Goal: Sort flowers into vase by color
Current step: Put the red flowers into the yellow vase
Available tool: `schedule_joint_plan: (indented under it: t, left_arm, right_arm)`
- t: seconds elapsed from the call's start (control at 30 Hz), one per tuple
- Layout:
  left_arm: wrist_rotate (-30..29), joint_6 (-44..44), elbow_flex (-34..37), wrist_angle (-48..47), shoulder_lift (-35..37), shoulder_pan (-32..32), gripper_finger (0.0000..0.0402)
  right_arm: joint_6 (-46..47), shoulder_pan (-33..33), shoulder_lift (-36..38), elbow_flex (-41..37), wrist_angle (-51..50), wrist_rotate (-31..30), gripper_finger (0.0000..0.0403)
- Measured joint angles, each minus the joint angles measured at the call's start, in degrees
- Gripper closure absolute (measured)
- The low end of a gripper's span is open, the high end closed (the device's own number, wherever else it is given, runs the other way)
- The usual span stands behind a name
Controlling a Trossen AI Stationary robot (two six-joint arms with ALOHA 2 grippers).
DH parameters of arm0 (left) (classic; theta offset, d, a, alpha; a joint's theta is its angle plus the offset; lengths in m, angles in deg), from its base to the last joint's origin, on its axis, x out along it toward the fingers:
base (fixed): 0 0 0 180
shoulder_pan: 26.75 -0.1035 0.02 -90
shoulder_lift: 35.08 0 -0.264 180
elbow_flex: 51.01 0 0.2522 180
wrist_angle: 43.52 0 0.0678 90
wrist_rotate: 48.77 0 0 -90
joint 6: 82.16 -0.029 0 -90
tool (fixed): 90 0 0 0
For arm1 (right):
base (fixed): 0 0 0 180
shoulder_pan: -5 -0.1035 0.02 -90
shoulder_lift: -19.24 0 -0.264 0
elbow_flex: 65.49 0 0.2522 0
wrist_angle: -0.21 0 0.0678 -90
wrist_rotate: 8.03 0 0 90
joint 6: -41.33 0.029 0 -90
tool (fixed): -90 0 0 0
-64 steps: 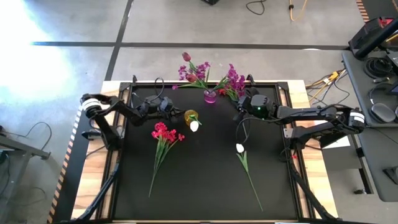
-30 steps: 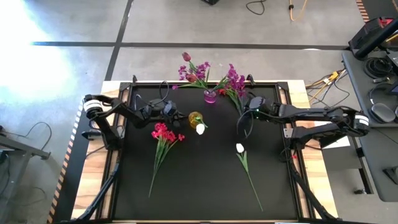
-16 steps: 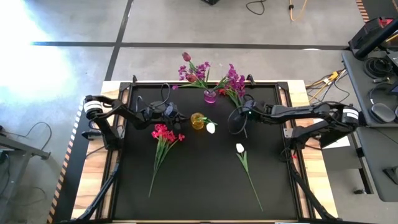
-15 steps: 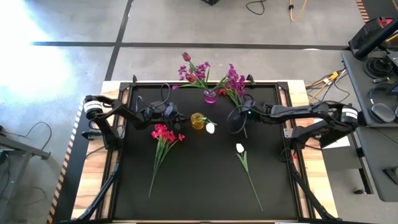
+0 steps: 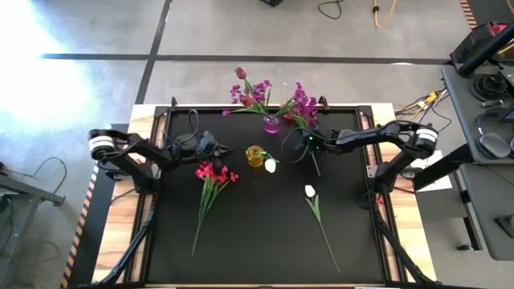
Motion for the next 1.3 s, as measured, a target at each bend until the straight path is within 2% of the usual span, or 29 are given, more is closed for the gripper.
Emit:
schedule_joint_plan:
  t: [0.2, 0.4, 0.57, 0.83, 1.03, 1.13, 1.3]
  left_arm:
    - [-0.02, -1.57, 1.98, -0.05, 4.16, -0.05, 0.0402]
    - [0.05, -2.53, 2.73, -0.09, 5.5, -0.03, 0.0402]
    - [0.09, -2.51, 3.2, -0.1, 5.35, 0.06, 0.0402]
    - [0.15, -2.07, 3.84, 3.01, 5.42, 0.72, 0.0402]
    - [0.22, -1.16, 5.14, 7.21, 5.55, 0.98, 0.0402]
    - [0.22, -1.09, 5.3, 7.68, 5.91, 0.98, 0.0402]
    - [0.57, -1.1, 5.13, 8.02, 7.2, 0.98, 0.0402]
  right_arm:
    - [-0.01, 0.72, -0.98, 0.86, -0.03, 1.15, 0.0222]
    - [0.04, 0.07, 3.04, 0.7, -7.41, 2.22, 0.0316]
    - [0.54, -3.49, 10.44, 0.58, -16.76, 2.09, 0.0376]
    - [8.82, -16.44, 25.8, 0.58, -31.41, 2.19, 0.0387]
    - [15.76, -25.93, 36.51, 1.46, -40.65, 5.35, 0.0387]
    - [15.77, -30.15, 40.62, 2.15, -38.69, 2.4, 0.0388]
    - [8.48, -34.34, 43.19, 2.06, -30.56, -5.36, 0.0388]
